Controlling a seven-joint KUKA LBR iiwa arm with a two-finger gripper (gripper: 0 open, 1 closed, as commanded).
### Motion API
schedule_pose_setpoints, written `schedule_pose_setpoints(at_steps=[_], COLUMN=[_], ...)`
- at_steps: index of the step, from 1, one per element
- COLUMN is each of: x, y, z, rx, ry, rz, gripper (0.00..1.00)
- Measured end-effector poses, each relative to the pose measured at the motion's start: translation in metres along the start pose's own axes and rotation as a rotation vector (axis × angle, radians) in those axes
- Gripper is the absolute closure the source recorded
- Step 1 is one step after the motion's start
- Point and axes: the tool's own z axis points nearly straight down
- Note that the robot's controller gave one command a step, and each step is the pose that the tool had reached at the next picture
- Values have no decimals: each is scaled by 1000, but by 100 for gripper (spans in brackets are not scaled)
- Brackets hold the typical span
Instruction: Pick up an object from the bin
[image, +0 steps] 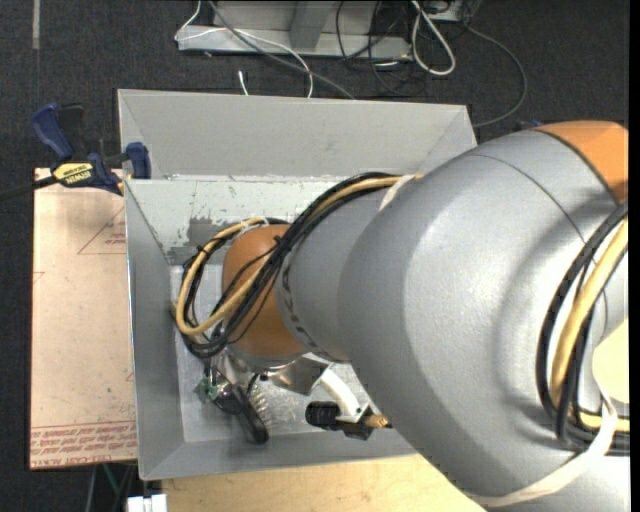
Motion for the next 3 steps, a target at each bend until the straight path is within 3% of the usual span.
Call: schedule_pose_setpoints(at_steps=[1,3], x=[1,1], y=[-4,-2], z=[-24,-79], rx=[14,8], ry=[5,3], rz=[-2,-7], gripper=[100,100])
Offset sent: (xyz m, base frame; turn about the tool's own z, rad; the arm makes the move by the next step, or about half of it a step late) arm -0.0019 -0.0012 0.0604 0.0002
